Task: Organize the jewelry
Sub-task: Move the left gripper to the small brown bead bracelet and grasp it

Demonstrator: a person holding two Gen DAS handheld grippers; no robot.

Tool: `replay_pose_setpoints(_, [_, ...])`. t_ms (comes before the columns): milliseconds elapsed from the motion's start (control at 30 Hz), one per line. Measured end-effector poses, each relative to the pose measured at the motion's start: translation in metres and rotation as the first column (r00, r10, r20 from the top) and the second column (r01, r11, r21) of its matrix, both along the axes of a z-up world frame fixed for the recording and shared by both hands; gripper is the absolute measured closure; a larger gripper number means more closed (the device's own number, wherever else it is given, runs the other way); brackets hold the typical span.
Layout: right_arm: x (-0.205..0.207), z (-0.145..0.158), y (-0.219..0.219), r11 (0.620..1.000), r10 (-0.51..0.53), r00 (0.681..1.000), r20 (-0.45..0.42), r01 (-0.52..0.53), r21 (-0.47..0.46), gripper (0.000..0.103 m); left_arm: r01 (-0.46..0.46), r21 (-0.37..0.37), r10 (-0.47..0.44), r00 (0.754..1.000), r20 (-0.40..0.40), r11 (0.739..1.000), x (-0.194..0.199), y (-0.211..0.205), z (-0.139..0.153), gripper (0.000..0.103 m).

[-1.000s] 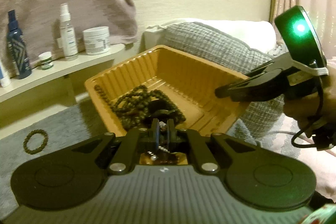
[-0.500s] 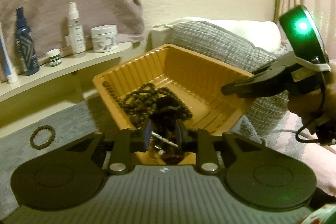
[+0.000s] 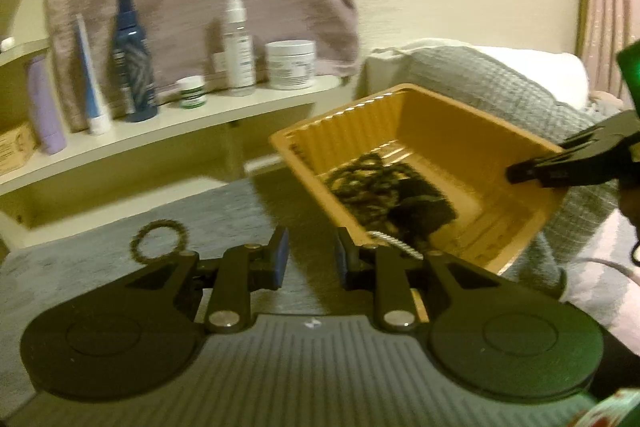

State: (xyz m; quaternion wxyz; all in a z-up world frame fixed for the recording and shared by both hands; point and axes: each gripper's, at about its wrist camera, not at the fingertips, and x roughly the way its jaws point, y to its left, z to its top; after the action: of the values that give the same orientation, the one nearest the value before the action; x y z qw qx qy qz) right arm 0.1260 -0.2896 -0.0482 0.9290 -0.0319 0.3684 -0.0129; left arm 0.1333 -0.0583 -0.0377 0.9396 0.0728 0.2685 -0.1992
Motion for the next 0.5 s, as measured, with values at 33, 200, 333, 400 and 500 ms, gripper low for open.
replay_pose_setpoints(33, [0.000,0.000,0.000,1.000,0.000,1.000,0.000,0.000,0.000,0.096,-0.012,0.004,0.012,1.000,0.001,1.000,0.001,0.004,0.000,0.081])
replay_pose_setpoints(200, [0.000,0.000,0.000,1.000,0.002,1.000,-0.002,-0.002,-0.002,0.096,-0.071,0.017,0.071,0.997,0.006,0.997,0.010,0.023,-0.002,0.081])
replay_pose_setpoints(333, [0.001,0.000,0.000,1.000,0.003,1.000,-0.003,-0.003,-0.005,0.096,-0.113,0.034,0.112,0.994,0.013,0.993,0.018,0.037,-0.005,0.081])
replay_pose_setpoints(400, [0.001,0.000,0.000,1.000,0.004,1.000,-0.003,-0.004,-0.005,0.096,-0.134,0.043,0.133,0.991,0.014,0.990,0.021,0.045,-0.007,0.081])
replay_pose_setpoints(500, [0.001,0.000,0.000,1.000,0.002,1.000,-0.004,-0.003,-0.006,0.096,-0.168,0.058,0.167,0.986,0.010,0.984,0.028,0.056,-0.012,0.081])
